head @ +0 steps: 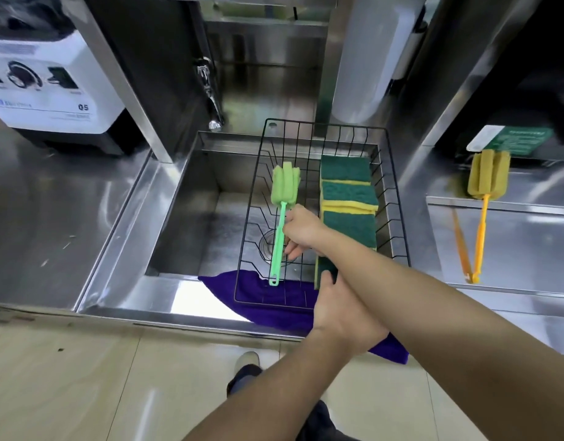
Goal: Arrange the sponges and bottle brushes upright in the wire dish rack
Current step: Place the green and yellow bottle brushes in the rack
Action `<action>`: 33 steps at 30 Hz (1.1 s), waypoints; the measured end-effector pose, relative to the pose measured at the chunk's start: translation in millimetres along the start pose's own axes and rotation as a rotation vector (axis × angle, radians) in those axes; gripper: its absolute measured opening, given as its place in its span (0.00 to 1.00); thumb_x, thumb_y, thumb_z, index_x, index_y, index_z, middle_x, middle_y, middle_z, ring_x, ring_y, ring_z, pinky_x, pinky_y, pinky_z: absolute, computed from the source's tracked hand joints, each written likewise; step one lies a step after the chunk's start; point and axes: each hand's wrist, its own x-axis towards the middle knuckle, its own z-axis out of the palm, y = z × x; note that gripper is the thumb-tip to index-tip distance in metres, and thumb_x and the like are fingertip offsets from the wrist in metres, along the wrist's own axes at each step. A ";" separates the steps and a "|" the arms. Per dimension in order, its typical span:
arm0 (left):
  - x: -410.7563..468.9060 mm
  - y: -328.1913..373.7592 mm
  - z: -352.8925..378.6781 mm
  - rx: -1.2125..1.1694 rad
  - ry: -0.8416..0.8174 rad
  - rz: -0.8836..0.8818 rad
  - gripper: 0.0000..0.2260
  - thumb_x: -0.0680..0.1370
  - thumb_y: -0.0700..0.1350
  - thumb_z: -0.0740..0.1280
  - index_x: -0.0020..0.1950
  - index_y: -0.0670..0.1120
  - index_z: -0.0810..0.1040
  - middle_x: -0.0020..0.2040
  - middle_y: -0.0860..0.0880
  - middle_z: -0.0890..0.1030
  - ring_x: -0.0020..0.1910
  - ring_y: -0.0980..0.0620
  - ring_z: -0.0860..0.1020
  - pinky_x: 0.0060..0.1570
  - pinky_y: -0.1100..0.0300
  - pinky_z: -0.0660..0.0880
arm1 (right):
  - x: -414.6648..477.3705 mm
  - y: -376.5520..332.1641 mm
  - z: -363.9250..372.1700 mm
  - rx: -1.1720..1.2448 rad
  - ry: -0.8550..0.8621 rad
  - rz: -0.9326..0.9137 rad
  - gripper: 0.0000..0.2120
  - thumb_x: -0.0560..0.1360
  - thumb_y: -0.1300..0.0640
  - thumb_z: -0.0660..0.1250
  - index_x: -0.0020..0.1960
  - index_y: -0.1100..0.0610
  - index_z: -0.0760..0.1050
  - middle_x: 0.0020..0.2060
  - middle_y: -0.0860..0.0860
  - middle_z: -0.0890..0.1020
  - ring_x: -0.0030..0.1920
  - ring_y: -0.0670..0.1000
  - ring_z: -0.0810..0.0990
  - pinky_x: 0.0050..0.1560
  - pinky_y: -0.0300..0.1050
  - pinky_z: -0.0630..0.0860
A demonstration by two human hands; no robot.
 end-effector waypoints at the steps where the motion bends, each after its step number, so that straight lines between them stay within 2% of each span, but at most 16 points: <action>1: 1.0 0.0 1.8 0.008 0.006 0.004 0.22 0.78 0.53 0.54 0.70 0.48 0.62 0.66 0.45 0.70 0.61 0.42 0.64 0.59 0.43 0.58 | -1.7 -1.2 -2.6 -0.035 -0.003 -0.018 0.11 0.78 0.68 0.52 0.58 0.64 0.67 0.38 0.61 0.76 0.28 0.53 0.78 0.26 0.46 0.79; 3: 2.3 -0.1 4.5 0.063 0.015 0.010 0.26 0.76 0.57 0.46 0.70 0.47 0.63 0.63 0.44 0.72 0.58 0.42 0.65 0.56 0.44 0.60 | -3.7 -4.2 -10.6 -0.127 0.002 -0.081 0.08 0.77 0.66 0.55 0.55 0.63 0.68 0.39 0.60 0.76 0.30 0.54 0.78 0.25 0.45 0.76; 5: 3.3 0.6 8.5 0.057 0.044 0.009 0.34 0.71 0.59 0.38 0.65 0.44 0.68 0.57 0.43 0.74 0.53 0.43 0.66 0.51 0.46 0.62 | -5.9 -7.4 -20.3 -0.200 0.020 -0.154 0.08 0.77 0.64 0.58 0.55 0.62 0.71 0.43 0.58 0.75 0.36 0.56 0.78 0.26 0.45 0.75; 8: 3.3 -0.3 16.3 0.029 0.167 -0.011 0.30 0.74 0.62 0.44 0.52 0.43 0.76 0.47 0.43 0.76 0.45 0.43 0.71 0.45 0.47 0.68 | -12.1 -11.1 -43.3 -0.141 0.047 -0.235 0.03 0.77 0.61 0.61 0.50 0.58 0.72 0.42 0.56 0.76 0.38 0.55 0.78 0.32 0.49 0.78; 10: 3.6 -1.0 18.3 0.057 0.225 -0.007 0.25 0.74 0.62 0.50 0.44 0.44 0.76 0.41 0.45 0.76 0.41 0.44 0.73 0.41 0.49 0.70 | -17.5 -9.6 -65.9 -0.079 0.117 -0.264 0.03 0.77 0.62 0.60 0.48 0.58 0.72 0.38 0.55 0.77 0.34 0.53 0.78 0.31 0.46 0.76; 13: 3.6 -4.6 17.0 0.080 0.280 0.005 0.24 0.74 0.62 0.52 0.39 0.45 0.76 0.37 0.46 0.76 0.37 0.44 0.73 0.37 0.52 0.71 | -22.0 6.1 -106.7 0.011 0.306 -0.241 0.07 0.77 0.63 0.60 0.41 0.56 0.73 0.33 0.52 0.78 0.29 0.49 0.76 0.29 0.42 0.73; 15: 3.5 -10.0 14.7 0.107 0.311 0.000 0.24 0.73 0.62 0.53 0.38 0.45 0.76 0.36 0.46 0.77 0.36 0.45 0.74 0.37 0.53 0.72 | -23.4 25.7 -133.9 0.005 0.488 -0.216 0.10 0.77 0.62 0.60 0.38 0.55 0.73 0.35 0.53 0.80 0.33 0.54 0.79 0.34 0.46 0.77; 17: 3.9 -16.5 13.9 0.122 0.325 -0.027 0.24 0.73 0.62 0.53 0.39 0.44 0.76 0.36 0.46 0.77 0.36 0.44 0.74 0.36 0.53 0.72 | -28.5 51.4 -157.3 -0.102 0.711 -0.148 0.08 0.76 0.60 0.60 0.45 0.58 0.77 0.43 0.58 0.83 0.46 0.60 0.81 0.47 0.50 0.77; 19: 4.9 -20.0 14.3 0.127 0.323 -0.046 0.24 0.74 0.62 0.53 0.39 0.44 0.77 0.37 0.45 0.76 0.37 0.44 0.74 0.36 0.52 0.73 | -37.2 80.0 -174.2 -0.157 0.880 -0.052 0.10 0.76 0.60 0.59 0.53 0.60 0.76 0.51 0.61 0.81 0.52 0.62 0.79 0.50 0.50 0.74; 22: 6.4 -18.7 14.6 0.136 0.311 -0.054 0.23 0.74 0.61 0.54 0.40 0.43 0.77 0.37 0.45 0.76 0.37 0.43 0.74 0.37 0.50 0.72 | -50.0 120.4 -187.8 -0.185 0.997 0.108 0.13 0.77 0.59 0.59 0.60 0.61 0.70 0.60 0.60 0.75 0.57 0.64 0.77 0.53 0.55 0.73; 26: 7.1 -18.1 14.2 0.150 0.293 -0.063 0.23 0.74 0.61 0.54 0.41 0.44 0.77 0.38 0.45 0.76 0.38 0.43 0.74 0.36 0.50 0.72 | -61.0 156.7 -190.0 -0.182 0.977 0.297 0.20 0.78 0.55 0.61 0.64 0.65 0.64 0.65 0.62 0.67 0.57 0.66 0.76 0.52 0.58 0.73; 30: 6.7 -17.9 13.5 0.155 0.252 -0.081 0.25 0.75 0.62 0.51 0.44 0.44 0.78 0.40 0.45 0.76 0.41 0.44 0.74 0.40 0.49 0.71 | -64.2 178.6 -186.5 -0.119 0.800 0.405 0.19 0.79 0.52 0.58 0.62 0.66 0.66 0.61 0.65 0.74 0.60 0.67 0.75 0.57 0.57 0.73; 33: 5.4 -17.9 11.9 0.134 0.217 -0.095 0.27 0.75 0.63 0.47 0.49 0.45 0.77 0.44 0.46 0.76 0.44 0.45 0.73 0.45 0.49 0.70 | -67.1 182.7 -183.9 -0.127 0.728 0.401 0.16 0.79 0.55 0.57 0.60 0.66 0.68 0.60 0.66 0.76 0.60 0.67 0.75 0.57 0.56 0.73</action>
